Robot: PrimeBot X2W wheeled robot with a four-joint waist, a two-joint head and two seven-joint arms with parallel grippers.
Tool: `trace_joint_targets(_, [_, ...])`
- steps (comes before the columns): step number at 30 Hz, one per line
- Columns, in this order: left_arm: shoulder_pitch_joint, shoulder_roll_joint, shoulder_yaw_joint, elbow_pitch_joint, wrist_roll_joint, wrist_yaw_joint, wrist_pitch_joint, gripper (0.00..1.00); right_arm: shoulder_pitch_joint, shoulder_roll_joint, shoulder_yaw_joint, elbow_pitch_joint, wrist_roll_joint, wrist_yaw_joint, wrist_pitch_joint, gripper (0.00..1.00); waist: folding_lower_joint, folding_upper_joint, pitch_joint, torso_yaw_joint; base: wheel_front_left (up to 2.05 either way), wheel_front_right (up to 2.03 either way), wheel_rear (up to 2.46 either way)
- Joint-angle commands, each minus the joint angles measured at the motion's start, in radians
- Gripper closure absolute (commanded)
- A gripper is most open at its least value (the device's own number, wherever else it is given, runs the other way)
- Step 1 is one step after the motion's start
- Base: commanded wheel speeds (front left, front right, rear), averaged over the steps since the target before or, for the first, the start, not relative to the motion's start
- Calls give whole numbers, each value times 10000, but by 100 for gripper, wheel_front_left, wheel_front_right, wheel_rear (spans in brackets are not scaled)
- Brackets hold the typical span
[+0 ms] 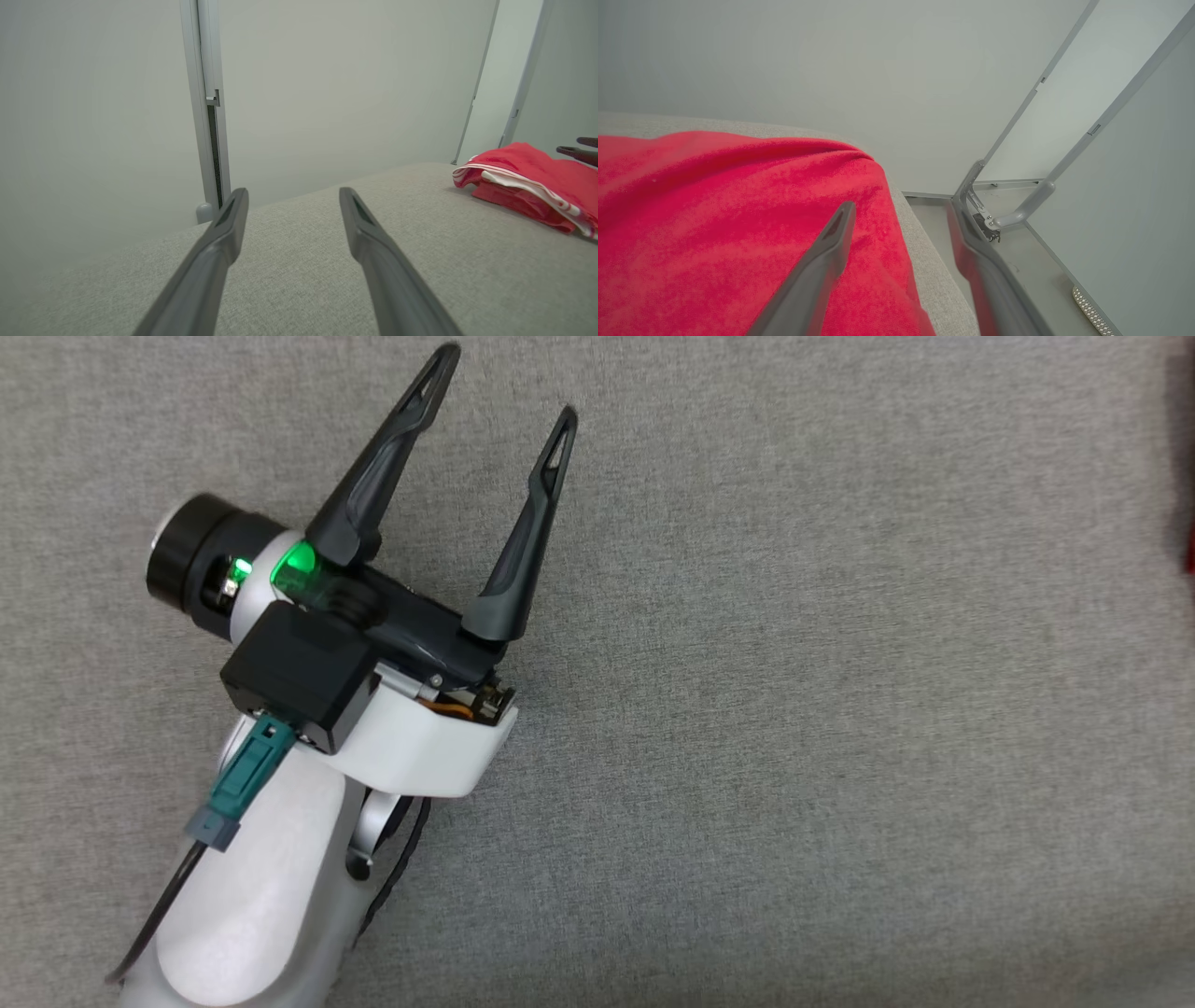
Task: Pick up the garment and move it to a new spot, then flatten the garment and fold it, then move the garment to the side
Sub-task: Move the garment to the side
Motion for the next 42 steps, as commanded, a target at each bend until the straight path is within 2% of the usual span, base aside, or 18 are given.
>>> trace_joint_targets(1, [246, 85, 91, 97, -122, 76, -69, 0, 141, 199, -81, -42, 44, -23, -172, 0, 0, 0, -364, -33, 0, 0, 0])
trace_joint_targets(5, [875, 173, 452, 306, -409, 335, -199, 0, 717, 949, -224, -811, -72, -23, -320, 0, 0, 0, -1135, -182, 0, 0, 0])
trace_joint_targets(10, [1824, 257, 967, 408, -818, 718, -294, 0, 1906, 2194, -150, -2638, -169, -25, -312, 0, 0, 0, -1961, -220, 0, 0, 0])
trace_joint_targets(13, [2410, 295, 1234, 461, -976, 972, -360, 0, 2656, 2854, 92, -3484, -202, -23, -313, 0, 0, 0, -2407, -123, 0, 0, 0])
trace_joint_targets(21, [3635, 247, 1684, 543, -1399, 1345, -461, 0, 4419, 3978, 826, -5182, -392, -23, -230, 0, 0, 0, -3308, 475, 0, 0, 0])
trace_joint_targets(28, [4500, 181, 1992, 1016, -1723, 1508, -544, 0, 5672, 4587, 1447, -6491, -536, -24, 425, 0, 0, 0, -4121, 1088, 0, 0, 0])
trace_joint_targets(35, [5045, 147, 2025, 1604, -1994, 1370, -568, 0, 6745, 4776, 1592, -7252, -630, -24, 1045, 0, 0, 0, -5026, 1416, 0, 0, 0])
trace_joint_targets(42, [5756, 226, 2071, 1926, -2295, 1220, -573, 0, 7616, 4616, 1791, -7626, -580, -24, 1563, 0, 0, 0, -6041, 1386, 0, 0, 0])
